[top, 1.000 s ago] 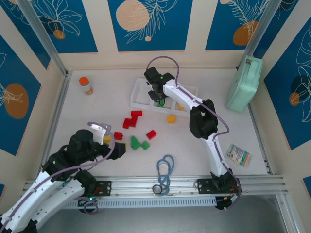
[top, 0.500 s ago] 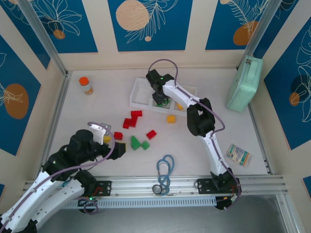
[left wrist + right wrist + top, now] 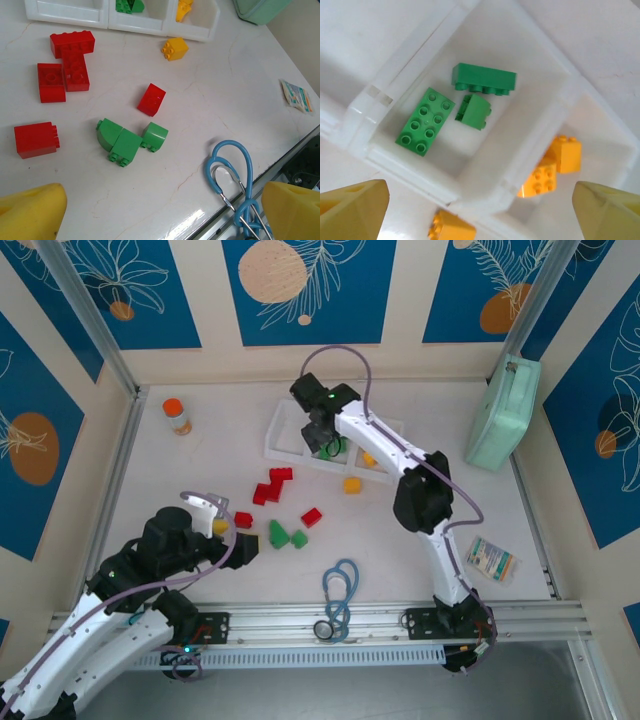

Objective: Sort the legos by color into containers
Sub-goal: Place the lego in the container, then pick up the lego from the center of the table.

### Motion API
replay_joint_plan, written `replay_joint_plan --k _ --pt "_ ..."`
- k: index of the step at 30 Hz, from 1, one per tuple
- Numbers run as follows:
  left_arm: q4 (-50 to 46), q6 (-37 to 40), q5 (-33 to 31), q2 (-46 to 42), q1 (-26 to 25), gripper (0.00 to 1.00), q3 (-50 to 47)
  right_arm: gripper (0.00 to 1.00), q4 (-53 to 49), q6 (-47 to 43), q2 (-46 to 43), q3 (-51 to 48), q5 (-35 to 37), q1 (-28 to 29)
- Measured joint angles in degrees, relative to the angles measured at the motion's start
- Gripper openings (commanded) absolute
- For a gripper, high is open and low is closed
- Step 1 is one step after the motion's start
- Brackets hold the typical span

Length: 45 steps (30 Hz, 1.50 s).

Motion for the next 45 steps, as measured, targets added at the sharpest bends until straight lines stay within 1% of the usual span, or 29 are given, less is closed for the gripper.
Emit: replay_joint_plan --k 3,4,6,8,10,13,15,19,25,27,33,39,45 --pt "0.0 0.0 0.0 0.0 0.0 0.99 0.0 0.92 -0.9 8.0 -6.3 -4.8 -2.0 -0.7" --pt "0.0 0.0 0.0 0.0 0.0 0.99 0.0 0.91 -0.6 11.1 -9.1 -8.1 -3.6 -1.2" --pt "0.0 0.0 0.0 0.0 0.0 0.99 0.0 0.9 0.9 16.3 -14.7 -15.9 -7.5 -2.4" --pt "0.0 0.0 0.0 0.0 0.0 0.99 0.0 0.9 3.7 21.5 -21.0 -26.4 -11.9 -3.5" --pt "0.0 0.0 0.0 0.0 0.0 0.99 0.0 0.91 5.8 25.4 -24.9 -34.4 -15.5 -4.4" --pt "0.0 0.0 0.0 0.0 0.0 0.99 0.0 0.95 8.4 28.9 -26.6 -42.2 -19.7 -4.7" --pt "0.0 0.0 0.0 0.0 0.0 0.99 0.0 0.97 10.0 29.8 -25.9 -44.8 -22.1 -4.6" --pt "0.0 0.0 0.0 0.2 0.0 0.99 0.0 1.0 12.3 30.4 -23.3 -45.3 -24.5 -4.4" --pt "0.0 0.0 0.0 0.2 0.0 0.99 0.0 1.0 14.0 30.4 -18.0 -43.0 -24.6 -4.5" --pt "0.0 0.0 0.0 0.2 0.0 0.99 0.0 0.97 14.2 30.4 -16.3 -41.9 -24.2 -4.5" --pt "0.0 0.0 0.0 0.2 0.0 0.99 0.0 0.84 14.9 30.4 -12.5 -39.6 -22.5 -4.5" --pt "0.0 0.0 0.0 0.6 0.0 0.99 0.0 0.8 14.5 29.5 -9.4 -37.3 -20.3 -4.5" --pt "0.0 0.0 -0.4 1.0 0.0 0.99 0.0 0.71 14.8 29.0 -8.2 -37.0 -19.1 -4.5"
